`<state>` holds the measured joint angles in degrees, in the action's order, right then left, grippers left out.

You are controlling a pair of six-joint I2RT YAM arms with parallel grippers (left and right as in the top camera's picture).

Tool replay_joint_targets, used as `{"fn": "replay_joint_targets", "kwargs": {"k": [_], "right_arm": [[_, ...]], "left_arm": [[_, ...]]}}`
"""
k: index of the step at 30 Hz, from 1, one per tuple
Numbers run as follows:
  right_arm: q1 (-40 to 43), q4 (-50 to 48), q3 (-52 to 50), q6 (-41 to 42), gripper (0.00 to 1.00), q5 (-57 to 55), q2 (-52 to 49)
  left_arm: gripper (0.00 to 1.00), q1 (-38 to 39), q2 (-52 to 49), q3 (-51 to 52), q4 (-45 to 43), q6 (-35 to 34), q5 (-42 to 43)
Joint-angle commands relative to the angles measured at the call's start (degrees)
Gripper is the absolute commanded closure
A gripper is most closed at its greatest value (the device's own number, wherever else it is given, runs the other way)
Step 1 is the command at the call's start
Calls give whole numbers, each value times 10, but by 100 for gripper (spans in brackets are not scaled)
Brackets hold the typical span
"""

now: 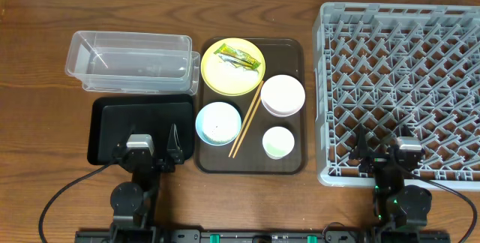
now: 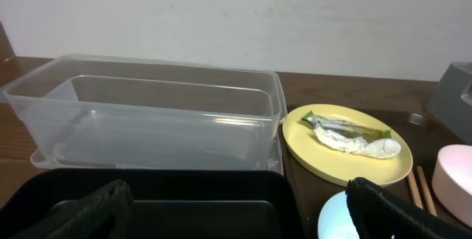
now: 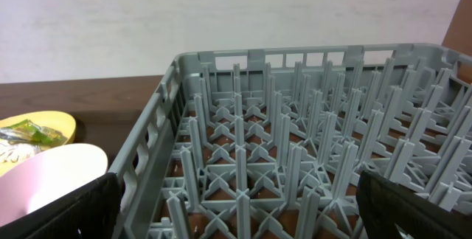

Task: Sort waste into correct bins and load items into the dishwasher rack

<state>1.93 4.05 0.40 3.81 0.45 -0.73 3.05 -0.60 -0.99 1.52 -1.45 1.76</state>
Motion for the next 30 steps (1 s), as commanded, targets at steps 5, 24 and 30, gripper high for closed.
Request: {"fn": "replay_joint_targets", "kwargs": {"k": [5, 24, 30], "right_arm": [[-9, 2, -1, -7, 1, -2, 2], [-9, 2, -1, -7, 1, -2, 2], [-9, 2, -1, -7, 1, -2, 2]], "left_arm": [[5, -2, 0, 8, 25, -1, -9], [5, -2, 0, 8, 22, 0, -10], [5, -2, 0, 8, 26, 16, -26]]}}
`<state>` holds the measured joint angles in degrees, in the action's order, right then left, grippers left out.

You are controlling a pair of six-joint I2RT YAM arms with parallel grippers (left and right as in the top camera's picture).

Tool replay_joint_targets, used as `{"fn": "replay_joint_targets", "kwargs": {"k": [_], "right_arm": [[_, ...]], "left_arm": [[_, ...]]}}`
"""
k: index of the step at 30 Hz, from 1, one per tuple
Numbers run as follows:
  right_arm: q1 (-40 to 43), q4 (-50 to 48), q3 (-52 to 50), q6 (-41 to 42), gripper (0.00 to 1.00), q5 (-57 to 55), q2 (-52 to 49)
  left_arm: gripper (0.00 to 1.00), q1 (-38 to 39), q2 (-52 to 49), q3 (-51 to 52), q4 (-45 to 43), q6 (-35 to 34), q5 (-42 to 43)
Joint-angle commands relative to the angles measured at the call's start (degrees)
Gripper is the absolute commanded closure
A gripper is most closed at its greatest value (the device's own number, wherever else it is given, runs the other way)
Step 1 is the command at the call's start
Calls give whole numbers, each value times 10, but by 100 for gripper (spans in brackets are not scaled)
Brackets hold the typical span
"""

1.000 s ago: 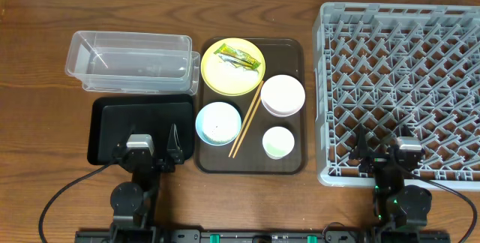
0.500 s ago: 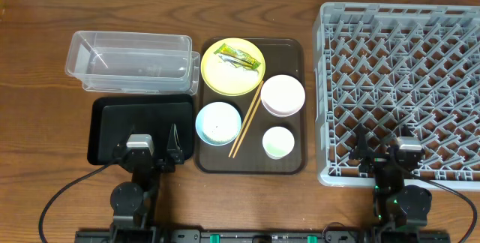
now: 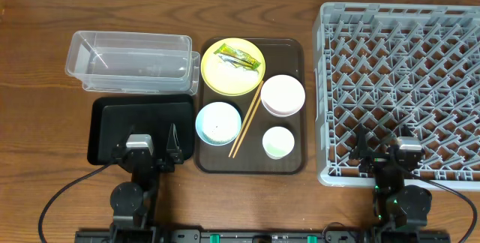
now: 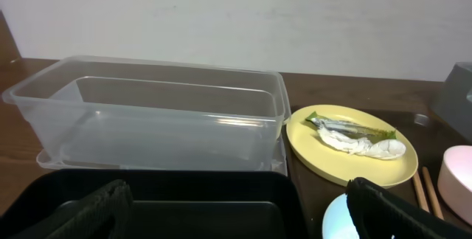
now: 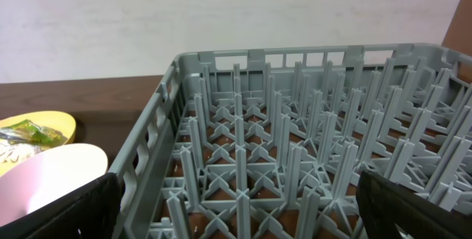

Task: Sort waste into correct bins and load items into the dishwasher rack

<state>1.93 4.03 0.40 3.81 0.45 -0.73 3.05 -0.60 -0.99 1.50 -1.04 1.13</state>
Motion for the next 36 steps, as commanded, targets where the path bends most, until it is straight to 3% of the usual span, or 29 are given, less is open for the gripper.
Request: {"fn": "replay_joint_targets", "kwargs": {"k": [1, 20, 27, 36], "right_arm": [[-9, 2, -1, -7, 1, 0, 2], [-8, 26, 22, 19, 1, 2, -23], [-8, 75, 123, 19, 1, -7, -126], [-8, 198, 303, 17, 1, -19, -329]], "left_arm": [[5, -2, 0, 8, 27, 12, -19], [5, -2, -61, -32, 45, -3, -18], [5, -2, -182, -127, 103, -3, -1], [5, -2, -399, -340, 250, -3, 42]]}}
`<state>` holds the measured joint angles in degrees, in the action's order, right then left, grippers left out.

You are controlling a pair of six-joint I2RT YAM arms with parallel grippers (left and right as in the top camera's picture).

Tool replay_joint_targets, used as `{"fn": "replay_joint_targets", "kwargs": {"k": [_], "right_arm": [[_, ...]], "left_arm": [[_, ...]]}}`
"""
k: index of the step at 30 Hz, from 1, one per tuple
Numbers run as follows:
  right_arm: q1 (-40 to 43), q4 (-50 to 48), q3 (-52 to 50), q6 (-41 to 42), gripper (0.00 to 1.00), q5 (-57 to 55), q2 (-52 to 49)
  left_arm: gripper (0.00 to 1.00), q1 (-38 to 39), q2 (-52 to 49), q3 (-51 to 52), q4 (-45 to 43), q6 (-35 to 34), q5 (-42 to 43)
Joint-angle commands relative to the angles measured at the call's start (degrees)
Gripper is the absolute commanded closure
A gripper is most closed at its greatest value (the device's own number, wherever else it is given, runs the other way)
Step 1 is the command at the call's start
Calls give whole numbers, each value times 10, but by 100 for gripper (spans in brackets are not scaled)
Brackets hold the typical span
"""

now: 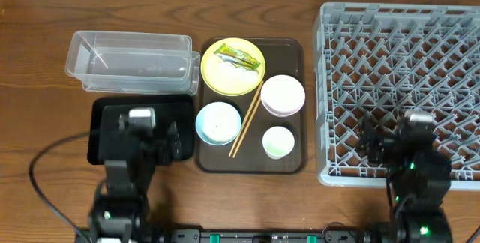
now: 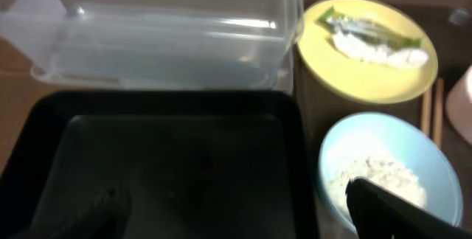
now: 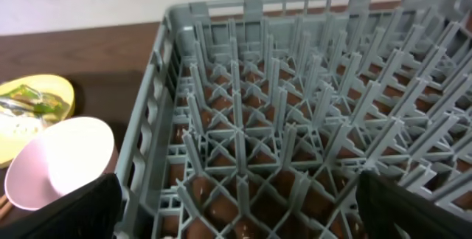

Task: Sort waste into correct bins and load items into the dishwasher rack
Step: 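Reach the left gripper to the yellow plate and grasp the snack wrapper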

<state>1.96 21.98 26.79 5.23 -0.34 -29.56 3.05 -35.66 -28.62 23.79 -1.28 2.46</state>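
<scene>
A brown tray (image 1: 289,164) carries a yellow plate (image 1: 225,79) with a crumpled green wrapper (image 1: 238,58), a pink bowl (image 1: 283,95), a light blue bowl (image 1: 218,123) with crumbs, a small pale green cup (image 1: 278,142) and chopsticks (image 1: 245,121). The grey dishwasher rack (image 1: 397,48) stands at the right. My left gripper (image 1: 147,139) hangs open and empty over the black bin (image 1: 105,127); the wrist view shows the left gripper (image 2: 240,209) with the blue bowl (image 2: 383,158) at its right finger. My right gripper (image 1: 396,144) is open and empty over the rack's front left part (image 3: 243,136).
A clear plastic bin (image 1: 131,63) sits behind the black bin, left of the tray. The rack's tall left wall (image 3: 147,128) stands between my right gripper and the pink bowl (image 3: 63,158). Bare wooden table (image 1: 37,108) lies at the far left.
Both arms have risen from their low rest at the table's front edge. Both wrist cameras now look down more steeply, the left on the black bin, the right into the rack. Nothing on the table moved.
At both earlier moments the arms rested low at the front edge, grippers open and empty, left by the black bin, right by the rack. Now both are raised and further forward, still open. The dishes, wrapper and bins stay in place.
</scene>
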Motion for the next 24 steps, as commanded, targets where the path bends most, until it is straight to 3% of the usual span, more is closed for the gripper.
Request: {"fn": "replay_joint_targets", "kwargs": {"k": [1, 7, 11, 16, 20, 24], "right_arm": [[-9, 36, 61, 2, 1, -11, -67], [-9, 115, 144, 2, 1, -7, -163], [-9, 127, 164, 3, 1, -4, -193], [-9, 124, 165, 5, 1, 10, -191], [-9, 119, 165, 5, 1, 10, -191], [-9, 117, 165, 5, 1, 10, -191]], "left_arm": [[5, -2, -81, -100, 61, 0, 34], [5, -2, -219, -253, 237, 0, 36], [5, -2, -264, -292, 285, -5, 46], [5, -2, -274, -292, 254, -6, 107], [9, 2, -279, -292, 181, -82, 135], [12, 24, -300, -297, 109, -111, 134]]}}
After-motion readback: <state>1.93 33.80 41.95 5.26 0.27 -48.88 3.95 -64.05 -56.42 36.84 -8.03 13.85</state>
